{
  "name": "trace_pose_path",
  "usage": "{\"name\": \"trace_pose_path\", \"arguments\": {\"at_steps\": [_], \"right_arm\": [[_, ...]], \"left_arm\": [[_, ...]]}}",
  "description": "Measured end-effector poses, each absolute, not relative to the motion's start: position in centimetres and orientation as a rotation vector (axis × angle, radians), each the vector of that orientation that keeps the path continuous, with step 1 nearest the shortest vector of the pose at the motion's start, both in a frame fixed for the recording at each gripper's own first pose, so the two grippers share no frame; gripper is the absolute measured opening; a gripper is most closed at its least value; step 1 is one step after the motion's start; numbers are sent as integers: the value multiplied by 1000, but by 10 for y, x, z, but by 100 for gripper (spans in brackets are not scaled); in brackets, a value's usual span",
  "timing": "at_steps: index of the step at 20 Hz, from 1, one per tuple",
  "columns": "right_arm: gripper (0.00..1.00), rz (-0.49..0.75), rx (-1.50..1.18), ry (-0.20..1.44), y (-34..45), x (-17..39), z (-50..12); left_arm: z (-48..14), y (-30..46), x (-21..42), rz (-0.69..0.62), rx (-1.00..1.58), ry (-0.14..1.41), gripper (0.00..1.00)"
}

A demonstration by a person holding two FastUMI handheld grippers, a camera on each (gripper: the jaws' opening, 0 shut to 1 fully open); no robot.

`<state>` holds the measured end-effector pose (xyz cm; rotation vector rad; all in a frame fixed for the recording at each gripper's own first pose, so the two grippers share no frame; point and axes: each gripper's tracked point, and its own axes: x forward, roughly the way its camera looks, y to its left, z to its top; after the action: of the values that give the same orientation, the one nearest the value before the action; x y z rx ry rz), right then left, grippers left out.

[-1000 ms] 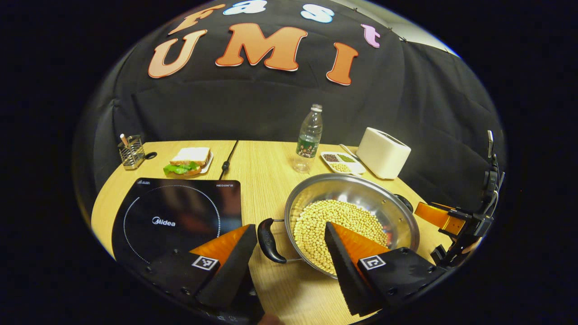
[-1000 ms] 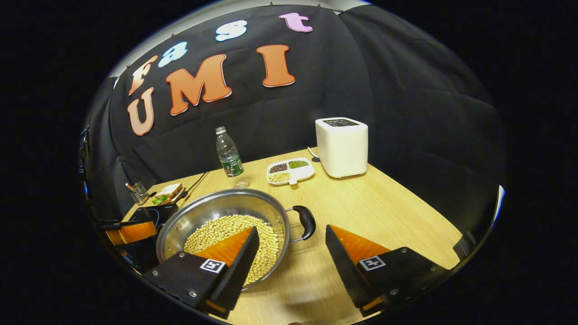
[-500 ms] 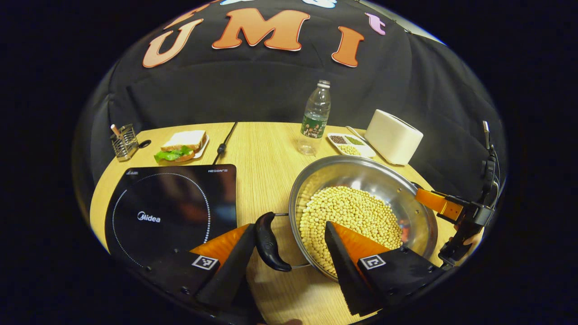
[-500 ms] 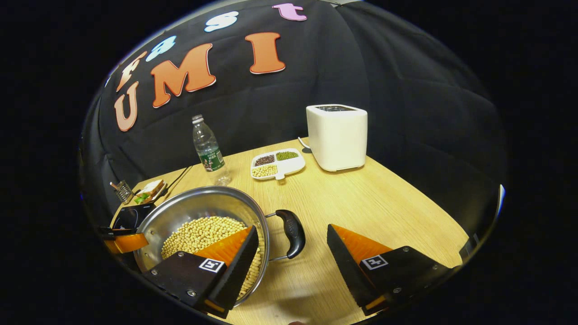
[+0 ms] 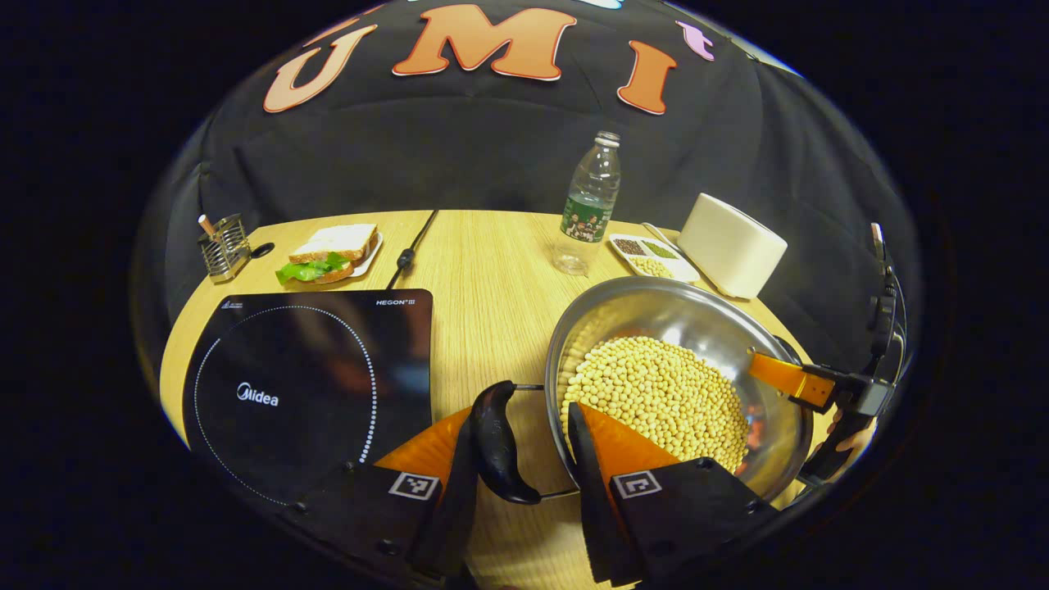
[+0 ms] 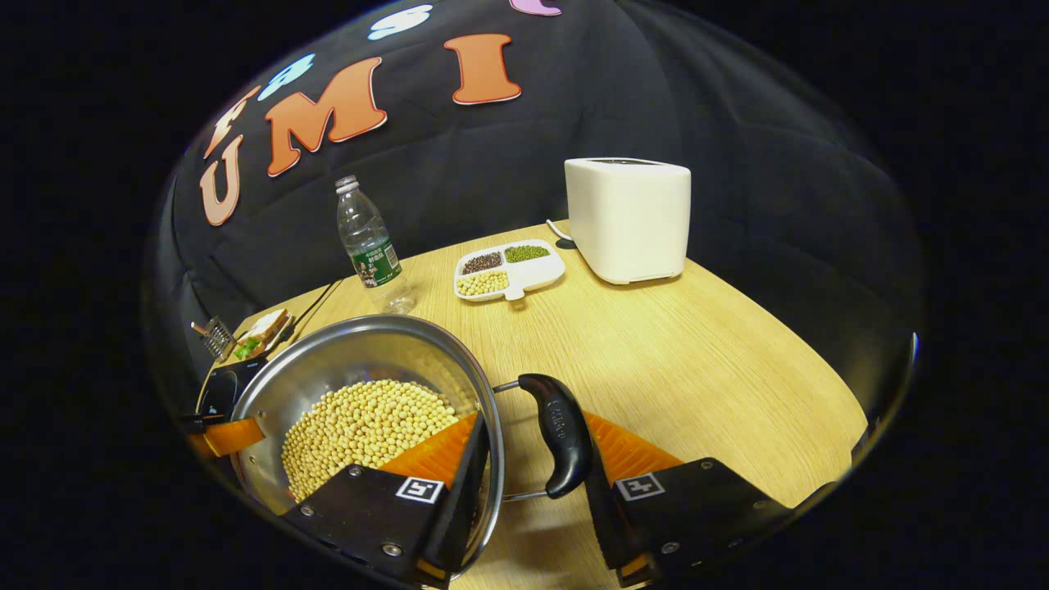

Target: First push the handle of the pot to place it horizontally, then grasp the pot with both hands and set it on the induction cooktop.

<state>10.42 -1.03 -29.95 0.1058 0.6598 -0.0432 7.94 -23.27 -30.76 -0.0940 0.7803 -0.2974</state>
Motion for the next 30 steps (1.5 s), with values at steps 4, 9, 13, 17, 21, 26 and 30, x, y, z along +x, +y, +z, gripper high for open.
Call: {"name": "trace_pose_path", "arguments": {"at_steps": [4,9,13,17,21,26,30], "right_arm": [[52,-38,143,644,-5,100,-286],[51,-5,162,622,16,98,-258],[51,33,166,593,42,94,-236],[51,77,167,579,72,90,-219],[51,121,163,572,102,88,-209],[51,181,158,587,146,87,-211],[51,224,154,601,179,88,-216]], "left_arm": [[-305,-226,78,-286,-94,786,59],[-273,-206,81,-259,-116,730,58],[-249,-178,78,-223,-132,697,59],[-229,-149,73,-190,-152,669,58],[-219,-114,69,-151,-160,659,59],[-215,-68,65,-93,-176,656,58],[-218,-35,63,-54,-184,661,58]]}}
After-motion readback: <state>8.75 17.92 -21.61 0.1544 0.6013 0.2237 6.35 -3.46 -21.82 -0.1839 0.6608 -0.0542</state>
